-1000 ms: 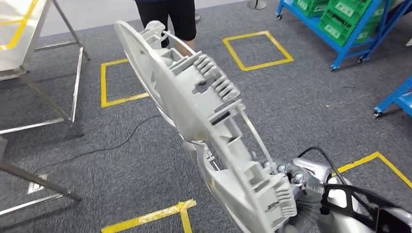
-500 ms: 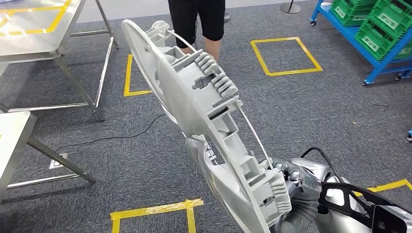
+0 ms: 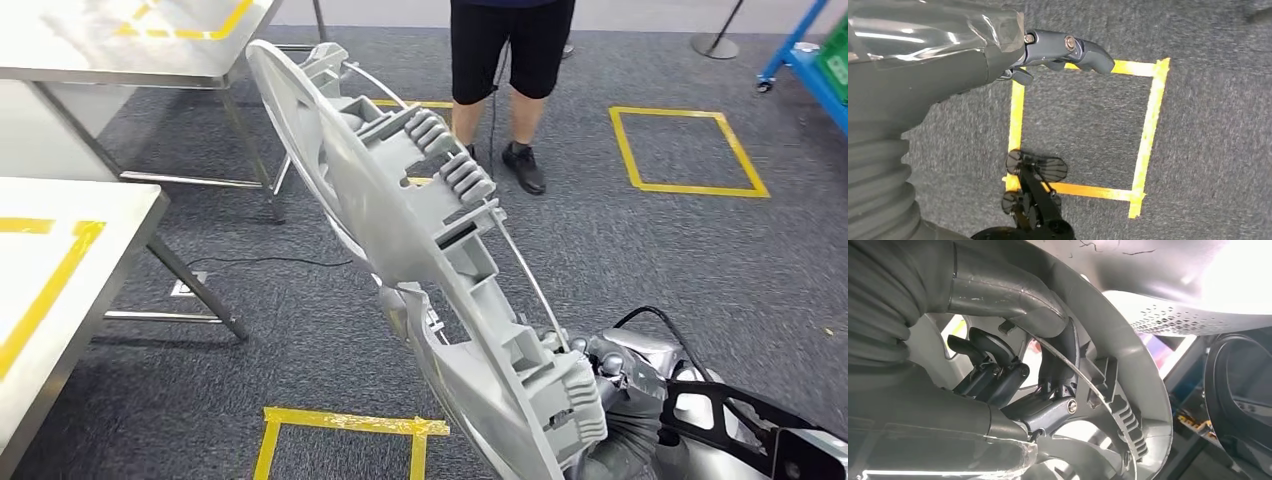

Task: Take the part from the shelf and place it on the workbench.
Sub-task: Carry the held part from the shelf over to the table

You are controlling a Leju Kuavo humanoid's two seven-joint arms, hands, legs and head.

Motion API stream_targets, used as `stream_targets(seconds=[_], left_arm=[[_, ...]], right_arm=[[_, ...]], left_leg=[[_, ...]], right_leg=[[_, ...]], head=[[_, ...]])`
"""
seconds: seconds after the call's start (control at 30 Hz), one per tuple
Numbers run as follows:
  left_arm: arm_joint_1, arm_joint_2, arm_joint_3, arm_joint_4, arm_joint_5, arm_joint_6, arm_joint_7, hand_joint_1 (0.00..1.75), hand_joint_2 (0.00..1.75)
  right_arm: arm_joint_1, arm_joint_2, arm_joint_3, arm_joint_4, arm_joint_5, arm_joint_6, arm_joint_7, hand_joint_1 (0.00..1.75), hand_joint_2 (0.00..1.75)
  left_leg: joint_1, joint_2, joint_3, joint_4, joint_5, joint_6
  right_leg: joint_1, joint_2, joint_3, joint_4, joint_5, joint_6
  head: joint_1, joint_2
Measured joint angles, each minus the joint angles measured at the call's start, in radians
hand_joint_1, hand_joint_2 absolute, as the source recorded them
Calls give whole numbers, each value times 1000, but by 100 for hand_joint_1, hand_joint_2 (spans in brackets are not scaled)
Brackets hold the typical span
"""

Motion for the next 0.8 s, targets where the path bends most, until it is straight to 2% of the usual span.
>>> stream_targets(seconds=[0.07,0.1,0.13,0.2,0.23,0.27,0.3,0.33,0.37,0.43,0.47,0.5,0.53,0.57,0.6,0.63,0.67,0.7,0.73,0.77,0.8], left_arm=[[5,-1,1,-3,-5,-3,7,0,175],[8,-2,2,-5,-9,-4,9,0,175],[9,-2,2,-8,-12,-4,10,0,175],[6,-2,2,-14,-18,-4,9,0,175],[5,-2,2,-15,-21,-4,8,0,175],[4,-2,2,-15,-24,-4,7,0,175],[4,-2,2,-15,-26,-4,7,0,175],[5,-3,2,-15,-28,-4,7,0,175],[5,-2,2,-16,-28,-4,7,0,175],[4,-1,1,-19,-29,-4,6,0,175],[3,-1,1,-21,-29,-4,6,0,175],[3,0,1,-22,-30,-5,5,0,175],[2,1,1,-24,-31,-6,5,0,175],[3,2,2,-25,-32,-7,4,0,175],[4,3,2,-25,-33,-8,3,0,175],[5,4,1,-26,-34,-8,2,0,175],[4,4,1,-26,-34,-9,1,0,175],[2,4,1,-26,-34,-9,1,0,175],[-1,4,1,-25,-35,-9,0,0,175],[-3,4,1,-25,-35,-9,0,0,175],[-4,4,1,-25,-35,-9,-1,0,175]], right_arm=[[0,0,2,-1,-2,-1,5,175,175],[0,0,2,-2,-2,-3,7,175,175],[1,0,3,-2,-2,-4,8,175,175],[4,0,3,-3,-2,-7,8,175,175],[6,0,3,-4,-2,-7,8,175,175],[8,0,3,-5,-1,-8,8,175,175],[10,0,3,-5,-1,-8,8,175,175],[12,0,4,-6,-1,-8,8,175,175],[12,0,5,-6,0,-8,8,175,175],[13,0,5,-8,0,-8,8,175,175],[13,0,5,-9,0,-8,8,175,175],[13,0,5,-10,-1,-8,8,175,175],[13,0,5,-10,-1,-6,7,175,175],[13,0,5,-10,-2,-5,7,175,175],[13,0,4,-10,-2,-4,7,175,175],[13,-1,4,-10,-2,-2,7,175,175],[13,-1,3,-10,-3,-2,6,175,175],[14,-2,3,-10,-4,-2,6,175,175],[15,-3,2,-10,-4,-2,5,175,175],[16,-4,2,-9,-5,-1,5,175,175],[18,-6,2,-9,-5,-1,5,175,175]], left_leg=[[2,-11,-5,1,-1,-8],[2,2,-9,8,-6,-11],[2,27,-18,28,-18,-15],[0,93,-68,130,-68,-21],[1,111,-106,202,-98,-22],[2,120,-140,266,-120,-23],[2,123,-162,301,-126,-22],[2,125,-161,293,-112,-20],[0,130,-138,246,-84,-15],[-13,174,-61,103,-26,2],[-21,197,-33,51,-12,10],[-28,213,-18,23,-8,16],[-32,212,-17,16,-11,20],[-33,199,-16,10,-9,24],[-30,185,-10,2,-4,27],[-26,172,-2,-8,2,31],[-21,158,6,-17,9,35],[-16,144,12,-22,13,37],[-13,130,13,-23,15,39],[-12,113,13,-23,15,39],[-11,96,13,-23,15,38]], right_leg=[[4,-16,2,0,1,-19],[4,-25,4,-1,1,-25],[4,-35,7,-2,0,-32],[7,-56,12,-4,-3,-42],[11,-67,13,-4,-5,-46],[14,-79,13,-3,-7,-49],[17,-92,14,-3,-9,-51],[19,-104,15,-3,-11,-52],[22,-116,18,-4,-13,-53],[28,-137,25,-4,-20,-52],[30,-147,29,-4,-23,-49],[31,-157,31,-5,-26,-46],[32,-167,33,-6,-29,-41],[33,-178,36,-9,-30,-38],[32,-175,37,-8,-33,-34],[31,-157,34,4,-41,-32],[31,-128,21,33,-54,-32],[28,-93,-7,90,-77,-33],[26,-70,-43,160,-103,-33],[23,-60,-81,229,-125,-31],[19,-56,-111,275,-134,-26]], head=[[0,0],[0,0],[-2,0],[-7,0],[-9,0],[-9,0],[-9,0],[-9,0],[-9,0],[-8,0],[-8,0],[-8,0],[-8,0],[-8,0],[-8,0],[-7,0],[-6,0],[-5,0],[-4,0],[-3,0],[-2,0]])
